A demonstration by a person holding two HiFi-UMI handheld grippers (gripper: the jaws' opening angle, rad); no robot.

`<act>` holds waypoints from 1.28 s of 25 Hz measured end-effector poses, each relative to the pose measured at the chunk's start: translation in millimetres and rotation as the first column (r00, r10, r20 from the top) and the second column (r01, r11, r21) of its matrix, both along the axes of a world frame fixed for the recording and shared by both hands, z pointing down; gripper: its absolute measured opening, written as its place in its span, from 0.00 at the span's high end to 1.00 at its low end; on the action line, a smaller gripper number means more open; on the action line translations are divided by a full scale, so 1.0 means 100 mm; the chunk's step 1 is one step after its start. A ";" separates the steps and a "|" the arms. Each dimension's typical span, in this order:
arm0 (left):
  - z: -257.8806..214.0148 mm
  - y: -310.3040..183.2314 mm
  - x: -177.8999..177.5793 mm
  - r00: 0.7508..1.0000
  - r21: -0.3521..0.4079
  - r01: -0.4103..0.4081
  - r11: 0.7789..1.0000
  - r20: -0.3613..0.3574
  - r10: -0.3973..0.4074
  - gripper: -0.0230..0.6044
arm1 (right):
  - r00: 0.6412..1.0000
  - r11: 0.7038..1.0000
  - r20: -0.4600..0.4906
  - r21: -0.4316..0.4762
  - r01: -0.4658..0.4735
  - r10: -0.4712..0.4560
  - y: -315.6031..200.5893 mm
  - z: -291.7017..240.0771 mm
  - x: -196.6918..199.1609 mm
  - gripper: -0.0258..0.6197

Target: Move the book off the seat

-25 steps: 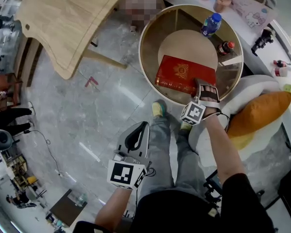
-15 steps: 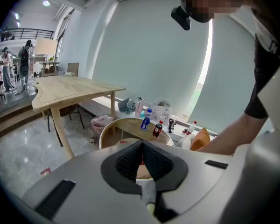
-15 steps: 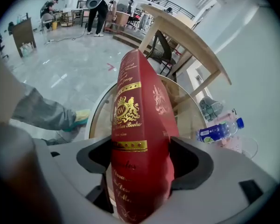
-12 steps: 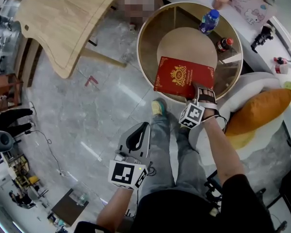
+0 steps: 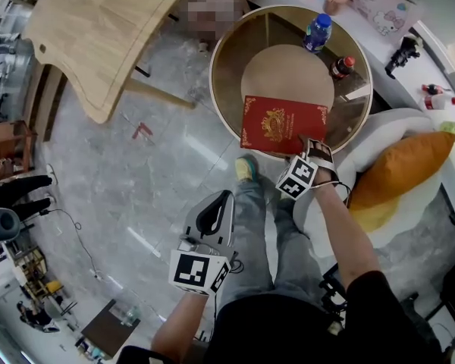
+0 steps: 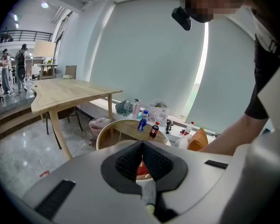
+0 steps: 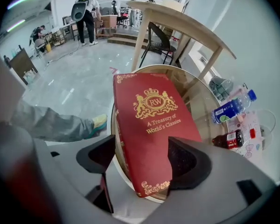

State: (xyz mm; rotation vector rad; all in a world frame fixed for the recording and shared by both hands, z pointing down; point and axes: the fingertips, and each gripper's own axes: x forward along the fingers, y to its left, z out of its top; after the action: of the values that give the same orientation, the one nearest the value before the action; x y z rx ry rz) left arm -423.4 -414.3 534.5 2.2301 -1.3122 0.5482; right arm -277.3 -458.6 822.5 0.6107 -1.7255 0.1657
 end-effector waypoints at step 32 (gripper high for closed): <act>-2.05 0.22 0.73 0.991 0.347 -0.102 0.932 -0.052 0.127 0.94 | 0.656 0.791 0.742 0.315 -0.524 0.139 0.52 -5.09 1.30 0.93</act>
State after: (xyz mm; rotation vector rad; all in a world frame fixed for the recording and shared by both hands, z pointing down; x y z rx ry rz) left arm -350.8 -392.4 329.6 2.5976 -1.3291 0.2877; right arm -147.2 -406.6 314.0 1.4322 -2.3932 0.2277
